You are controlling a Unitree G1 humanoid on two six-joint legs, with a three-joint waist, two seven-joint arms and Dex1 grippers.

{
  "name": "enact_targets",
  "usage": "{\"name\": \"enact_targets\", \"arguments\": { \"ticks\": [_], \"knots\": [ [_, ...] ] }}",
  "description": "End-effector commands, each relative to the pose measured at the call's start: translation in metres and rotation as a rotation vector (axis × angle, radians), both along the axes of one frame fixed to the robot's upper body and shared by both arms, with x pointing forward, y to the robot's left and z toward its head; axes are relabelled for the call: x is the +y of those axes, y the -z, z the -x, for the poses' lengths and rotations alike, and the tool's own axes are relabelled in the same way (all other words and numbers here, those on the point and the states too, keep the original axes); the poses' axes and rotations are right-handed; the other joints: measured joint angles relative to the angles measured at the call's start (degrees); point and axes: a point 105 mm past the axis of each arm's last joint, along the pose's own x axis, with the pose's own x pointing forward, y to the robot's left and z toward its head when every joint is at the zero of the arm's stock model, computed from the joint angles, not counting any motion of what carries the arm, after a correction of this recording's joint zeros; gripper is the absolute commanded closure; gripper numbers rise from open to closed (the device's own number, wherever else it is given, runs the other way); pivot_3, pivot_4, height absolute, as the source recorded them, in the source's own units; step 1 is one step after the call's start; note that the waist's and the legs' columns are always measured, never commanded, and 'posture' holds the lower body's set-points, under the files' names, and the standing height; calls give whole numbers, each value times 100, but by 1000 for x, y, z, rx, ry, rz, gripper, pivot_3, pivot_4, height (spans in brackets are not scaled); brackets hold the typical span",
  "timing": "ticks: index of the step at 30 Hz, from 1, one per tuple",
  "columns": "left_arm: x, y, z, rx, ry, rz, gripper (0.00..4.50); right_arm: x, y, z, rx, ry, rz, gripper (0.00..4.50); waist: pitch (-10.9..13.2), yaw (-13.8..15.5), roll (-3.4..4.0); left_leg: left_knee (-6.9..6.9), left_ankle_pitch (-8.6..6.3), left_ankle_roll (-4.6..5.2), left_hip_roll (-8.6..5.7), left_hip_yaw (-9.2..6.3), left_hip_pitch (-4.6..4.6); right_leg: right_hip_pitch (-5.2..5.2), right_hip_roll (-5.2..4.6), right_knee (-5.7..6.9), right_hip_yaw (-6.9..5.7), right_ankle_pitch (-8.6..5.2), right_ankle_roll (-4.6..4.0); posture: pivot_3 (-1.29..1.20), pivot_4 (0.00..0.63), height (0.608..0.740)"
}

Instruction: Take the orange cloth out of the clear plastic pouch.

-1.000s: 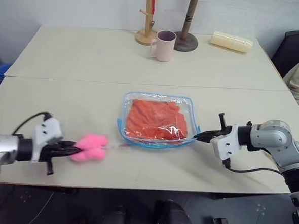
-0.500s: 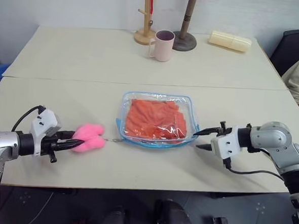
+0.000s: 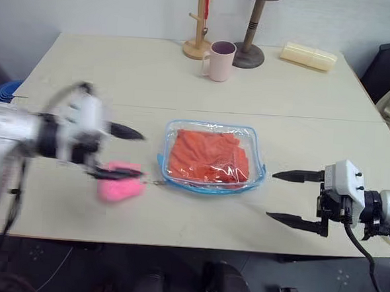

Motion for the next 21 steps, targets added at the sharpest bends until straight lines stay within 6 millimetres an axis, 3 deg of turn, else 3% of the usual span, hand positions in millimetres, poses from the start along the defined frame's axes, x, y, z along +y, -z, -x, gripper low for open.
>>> {"name": "enact_targets", "arguments": {
  "ticks": [1,4,7,10,21],
  "knots": [
    [-21,26,-12,-101,79,-127,446,7,-7,5,-13,27,-30,0,3,-9,-6,0,1,-2,2,1,-2,-2,7,-2,1,0,0,0,150,740],
    [-32,42,-29,-171,97,-184,446,10,-5,6,-19,45,-23,0,4,9,-7,4,1,-3,2,6,-3,-9,11,0,5,0,0,0,150,740],
    [-39,45,-42,-226,95,-181,446,10,-5,7,-23,65,-26,0,5,16,-8,5,1,-2,2,6,-3,-9,11,-1,6,0,0,0,150,740],
    [-46,45,-48,-234,82,-138,1003,10,-3,9,-18,81,-30,0,5,44,-10,6,1,-1,3,2,-5,-9,9,0,3,0,0,0,150,740],
    [-47,49,-44,-216,79,-79,4343,10,3,12,-21,92,-9,0,5,57,-12,7,1,0,3,0,-6,-8,7,0,0,0,0,0,150,740]
  ]
}}
